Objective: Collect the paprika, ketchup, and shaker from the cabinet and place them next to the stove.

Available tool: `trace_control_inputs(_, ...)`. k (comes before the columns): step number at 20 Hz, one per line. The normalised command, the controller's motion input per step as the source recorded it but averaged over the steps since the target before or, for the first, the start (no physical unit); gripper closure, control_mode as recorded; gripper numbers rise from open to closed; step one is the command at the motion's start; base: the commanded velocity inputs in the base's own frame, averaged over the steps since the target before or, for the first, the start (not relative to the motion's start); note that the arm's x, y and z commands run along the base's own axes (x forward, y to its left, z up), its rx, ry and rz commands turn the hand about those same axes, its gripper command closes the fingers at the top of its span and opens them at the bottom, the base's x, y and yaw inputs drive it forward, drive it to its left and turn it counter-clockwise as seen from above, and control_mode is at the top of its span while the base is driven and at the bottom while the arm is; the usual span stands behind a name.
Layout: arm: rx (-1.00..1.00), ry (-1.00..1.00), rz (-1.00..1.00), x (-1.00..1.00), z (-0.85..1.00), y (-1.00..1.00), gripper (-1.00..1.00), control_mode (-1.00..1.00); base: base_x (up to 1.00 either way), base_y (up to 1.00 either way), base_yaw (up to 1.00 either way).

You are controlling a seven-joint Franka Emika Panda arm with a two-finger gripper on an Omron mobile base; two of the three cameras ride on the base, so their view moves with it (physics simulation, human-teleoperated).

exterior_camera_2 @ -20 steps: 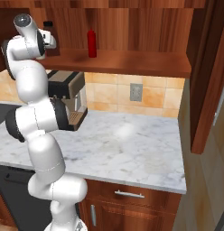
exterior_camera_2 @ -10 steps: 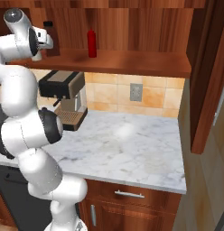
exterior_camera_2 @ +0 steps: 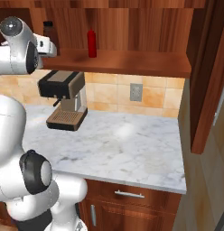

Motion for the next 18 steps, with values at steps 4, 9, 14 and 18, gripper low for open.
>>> trace_control_inputs(4,0.02,-0.11,0.00,-1.00,0.00,-0.57,1.00,-1.00,0.00,0.00,0.00)
trace_control_inputs(9,0.01,-0.08,0.00,-1.00,0.00,-0.46,1.00,-1.00,0.00,0.00,0.00)
trace_control_inputs(14,0.01,-0.09,0.00,-1.00,0.00,-0.42,1.00,-1.00,0.00,0.00,0.00)
trace_control_inputs(18,0.00,-0.06,0.00,-0.98,0.00,-0.33,1.00,-1.00,0.00,0.00,0.00)
